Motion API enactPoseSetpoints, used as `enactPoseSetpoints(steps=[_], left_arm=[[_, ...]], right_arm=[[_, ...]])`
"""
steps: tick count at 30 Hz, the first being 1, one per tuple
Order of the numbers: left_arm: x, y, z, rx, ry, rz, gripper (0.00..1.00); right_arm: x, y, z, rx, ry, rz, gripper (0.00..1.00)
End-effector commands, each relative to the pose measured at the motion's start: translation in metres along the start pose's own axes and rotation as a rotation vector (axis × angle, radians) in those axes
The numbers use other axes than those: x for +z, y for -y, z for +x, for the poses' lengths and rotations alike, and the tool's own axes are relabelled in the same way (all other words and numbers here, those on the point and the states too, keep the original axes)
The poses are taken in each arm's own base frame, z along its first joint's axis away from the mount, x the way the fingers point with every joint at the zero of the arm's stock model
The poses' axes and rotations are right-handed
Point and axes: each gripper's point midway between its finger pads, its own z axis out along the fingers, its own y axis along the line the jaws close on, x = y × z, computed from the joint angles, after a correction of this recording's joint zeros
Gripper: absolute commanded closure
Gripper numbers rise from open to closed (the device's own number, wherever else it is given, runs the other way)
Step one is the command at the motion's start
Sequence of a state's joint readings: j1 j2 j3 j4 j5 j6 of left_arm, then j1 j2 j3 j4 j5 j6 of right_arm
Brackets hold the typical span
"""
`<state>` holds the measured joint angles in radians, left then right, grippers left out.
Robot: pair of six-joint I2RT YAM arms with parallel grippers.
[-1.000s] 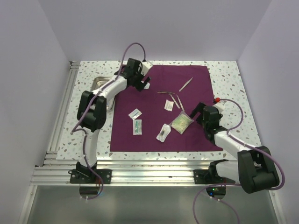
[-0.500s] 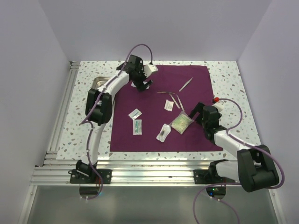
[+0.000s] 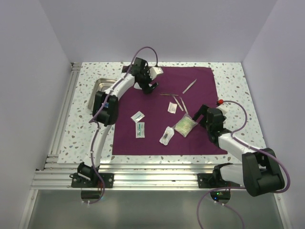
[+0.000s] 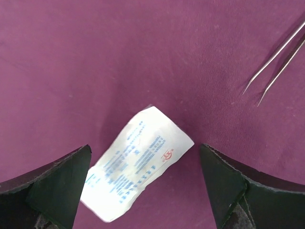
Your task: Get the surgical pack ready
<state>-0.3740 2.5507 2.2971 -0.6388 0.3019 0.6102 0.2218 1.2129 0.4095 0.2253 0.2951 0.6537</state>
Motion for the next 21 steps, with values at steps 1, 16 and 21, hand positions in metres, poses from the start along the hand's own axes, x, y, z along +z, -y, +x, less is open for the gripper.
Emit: enactPoseSetpoints(steps=[1,16,21], left_arm=[[-0.004,-0.012,-0.009,-0.045,0.044,-0.013,0.01],[-0.001,-0.017,0.007,-0.25,0.065,0.014,0.13],[0.004,-0.007,0.017,-0.308,0.031,0.046,0.15]], right_arm=[[0.0,-0.013,-0.014,-0.002,0.027,-0.031,0.01],[-0.003,-0.014,-0.016,-0.006,0.031,-0.042,0.01],[-0.003,-0.016,-0.016,-0.007,0.031,-0.047,0.02]])
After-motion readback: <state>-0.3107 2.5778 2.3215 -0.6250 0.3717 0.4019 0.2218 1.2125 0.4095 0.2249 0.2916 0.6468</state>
